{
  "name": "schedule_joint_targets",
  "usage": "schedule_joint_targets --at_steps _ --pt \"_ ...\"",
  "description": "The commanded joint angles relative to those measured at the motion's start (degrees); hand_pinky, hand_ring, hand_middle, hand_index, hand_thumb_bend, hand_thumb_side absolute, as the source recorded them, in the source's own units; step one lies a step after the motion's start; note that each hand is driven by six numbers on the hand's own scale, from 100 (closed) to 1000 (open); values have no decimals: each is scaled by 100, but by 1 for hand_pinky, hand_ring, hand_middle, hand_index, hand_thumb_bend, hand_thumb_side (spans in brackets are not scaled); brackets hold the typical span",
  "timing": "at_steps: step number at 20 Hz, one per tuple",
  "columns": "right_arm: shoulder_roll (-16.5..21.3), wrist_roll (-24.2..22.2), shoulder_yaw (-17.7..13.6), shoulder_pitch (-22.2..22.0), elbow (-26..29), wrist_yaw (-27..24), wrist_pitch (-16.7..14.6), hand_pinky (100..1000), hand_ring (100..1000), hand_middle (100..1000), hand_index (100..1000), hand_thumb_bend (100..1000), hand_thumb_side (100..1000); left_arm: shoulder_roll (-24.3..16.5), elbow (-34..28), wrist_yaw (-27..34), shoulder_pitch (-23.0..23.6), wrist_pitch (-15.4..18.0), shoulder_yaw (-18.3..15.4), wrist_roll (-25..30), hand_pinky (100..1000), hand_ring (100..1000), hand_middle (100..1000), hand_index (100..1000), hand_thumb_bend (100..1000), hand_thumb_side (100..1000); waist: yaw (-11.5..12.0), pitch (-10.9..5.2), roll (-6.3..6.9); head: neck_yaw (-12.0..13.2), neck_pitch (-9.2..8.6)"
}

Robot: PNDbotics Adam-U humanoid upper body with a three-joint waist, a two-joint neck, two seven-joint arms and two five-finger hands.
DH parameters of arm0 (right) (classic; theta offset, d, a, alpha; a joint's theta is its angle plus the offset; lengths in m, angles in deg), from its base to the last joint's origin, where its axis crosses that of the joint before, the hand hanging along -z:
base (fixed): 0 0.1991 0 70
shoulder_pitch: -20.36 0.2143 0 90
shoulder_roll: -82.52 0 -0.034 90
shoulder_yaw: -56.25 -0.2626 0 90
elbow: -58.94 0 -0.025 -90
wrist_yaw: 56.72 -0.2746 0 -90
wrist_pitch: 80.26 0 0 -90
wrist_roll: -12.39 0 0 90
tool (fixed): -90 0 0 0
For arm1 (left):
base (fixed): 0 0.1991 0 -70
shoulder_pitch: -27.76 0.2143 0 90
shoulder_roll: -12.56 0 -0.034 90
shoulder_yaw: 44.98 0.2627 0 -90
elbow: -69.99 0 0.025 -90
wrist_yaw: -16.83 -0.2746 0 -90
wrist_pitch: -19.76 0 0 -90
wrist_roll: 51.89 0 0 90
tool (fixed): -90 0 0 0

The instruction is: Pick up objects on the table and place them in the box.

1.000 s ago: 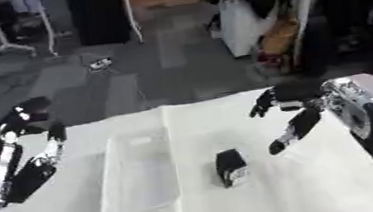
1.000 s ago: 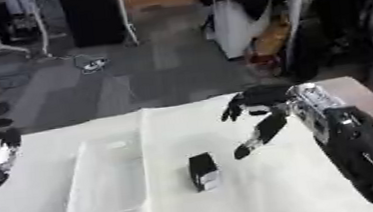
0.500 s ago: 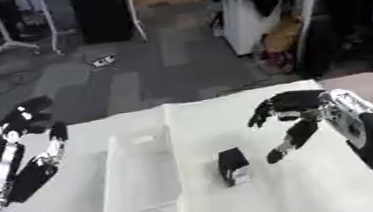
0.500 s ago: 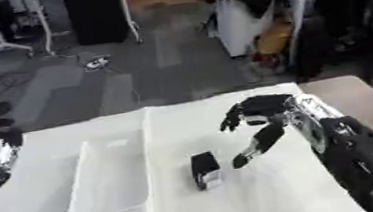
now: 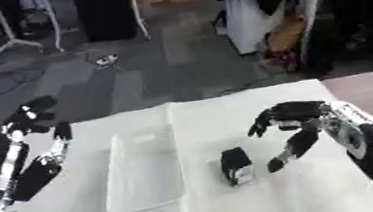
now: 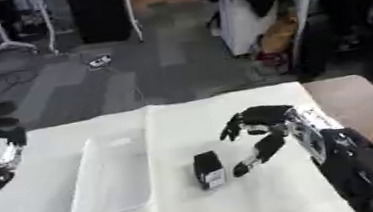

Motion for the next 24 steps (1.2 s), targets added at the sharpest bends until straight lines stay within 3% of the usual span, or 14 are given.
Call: schedule_joint_targets --at_steps 1,10,11,12,13,14,18,24 --pt "33 -309 -42 48 32 -194 -217 781 704 635 857 903 1000 -142 -130 30 -66 3 -22 11 644 757 850 872 100 869 9 -68 7 43 -71" --pt "-90 -385 -32 52 84 -226 -132 788 708 641 859 910 1000 -139 -138 36 -75 4 -17 16 644 757 850 872 100 870 12 -65 12 -121 -126" --pt "-137 -333 -50 94 153 -105 -41 821 730 652 858 921 1000 -137 -139 37 -74 5 -12 20 644 757 851 873 100 870 15 -66 14 -147 -140" --pt "-171 -281 -39 69 169 -18 -1 788 708 641 859 910 1000 -137 -140 38 -76 5 -11 22 644 757 850 872 100 870 15 -62 15 -158 -149" --pt "-201 -184 -55 94 228 132 102 834 737 666 860 919 1000 -133 -140 40 -75 5 -8 25 644 757 851 872 100 870 19 -64 16 -163 -153" --pt "-233 -117 -35 68 232 231 123 797 716 654 863 922 1000 -135 -140 40 -77 5 -7 26 644 757 851 872 100 870 20 -61 16 -171 -157" --pt "-367 309 -59 71 294 860 435 864 756 691 859 920 1000 -124 -145 48 -83 6 -1 32 645 756 851 872 100 870 44 -56 28 -183 -174" --pt "-503 659 -120 48 77 1335 532 864 755 692 859 919 1000 -115 -150 57 -88 4 2 37 645 756 851 872 100 870 72 -47 42 -202 -192"
